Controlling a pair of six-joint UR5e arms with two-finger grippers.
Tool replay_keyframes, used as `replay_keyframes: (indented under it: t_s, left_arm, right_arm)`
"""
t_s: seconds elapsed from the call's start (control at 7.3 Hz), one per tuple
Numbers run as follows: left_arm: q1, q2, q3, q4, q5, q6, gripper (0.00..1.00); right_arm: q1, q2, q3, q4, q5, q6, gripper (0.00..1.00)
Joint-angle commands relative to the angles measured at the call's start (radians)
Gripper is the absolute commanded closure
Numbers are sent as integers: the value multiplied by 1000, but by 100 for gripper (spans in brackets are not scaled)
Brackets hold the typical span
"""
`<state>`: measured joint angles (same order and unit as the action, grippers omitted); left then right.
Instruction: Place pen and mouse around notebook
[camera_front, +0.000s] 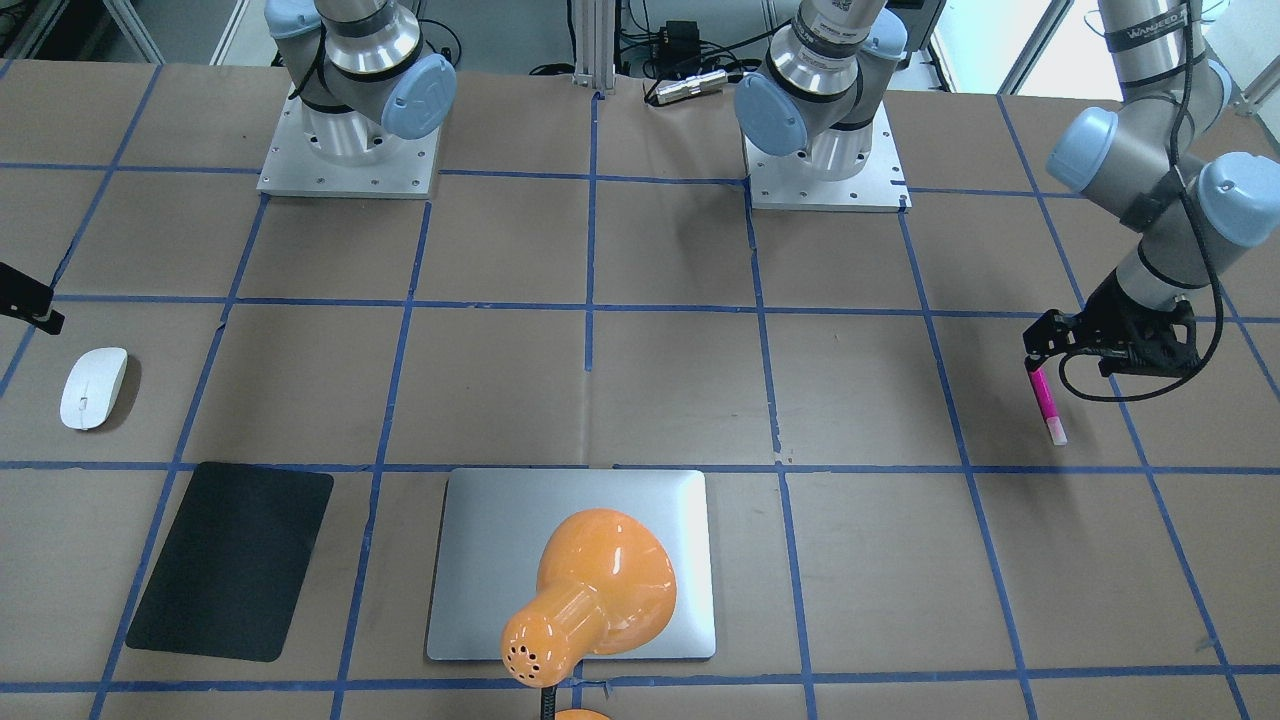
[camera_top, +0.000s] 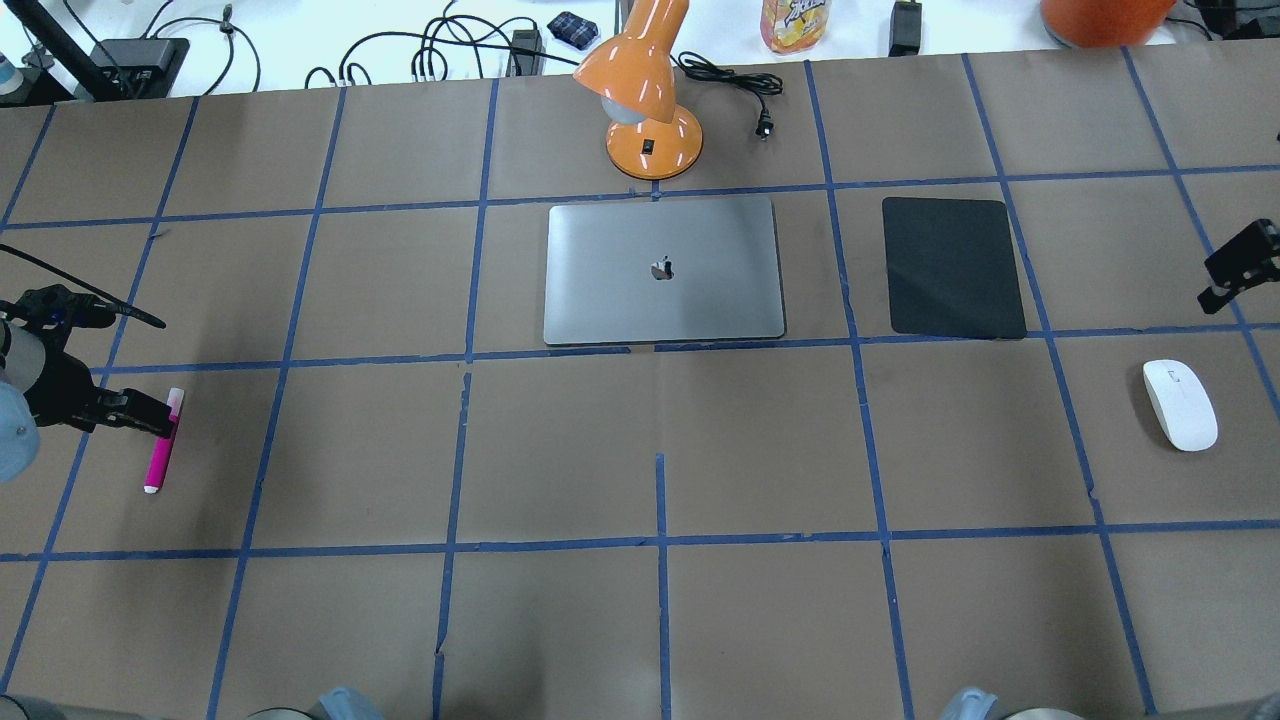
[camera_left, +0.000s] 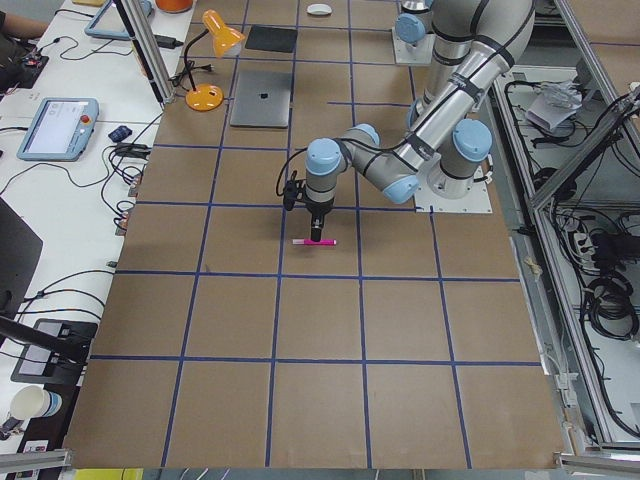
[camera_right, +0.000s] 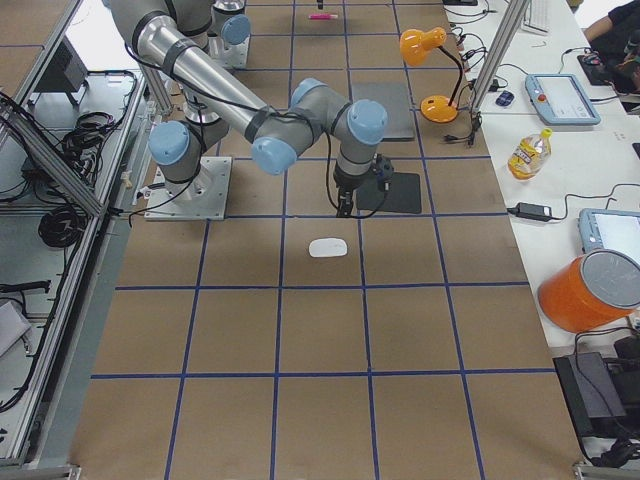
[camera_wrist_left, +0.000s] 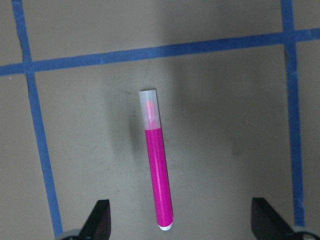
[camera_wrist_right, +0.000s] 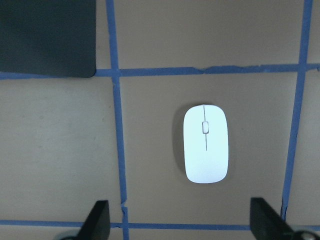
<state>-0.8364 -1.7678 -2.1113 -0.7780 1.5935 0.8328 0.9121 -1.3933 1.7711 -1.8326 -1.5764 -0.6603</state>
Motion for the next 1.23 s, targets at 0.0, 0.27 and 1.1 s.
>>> replay_keyframes:
  t_s: [0.0, 0.27, 1.1]
  left_arm:
    - [23, -65, 1, 48, -3, 12, 0]
    - [23, -107, 0, 83, 0, 3, 7]
    - [23, -115, -3, 79, 2, -47, 95]
  right_arm:
    - [-32, 72, 152, -277, 7, -71, 0]
    - [-32, 167, 180, -352, -8, -85, 0]
    - [-32, 206, 202, -422, -42, -85, 22]
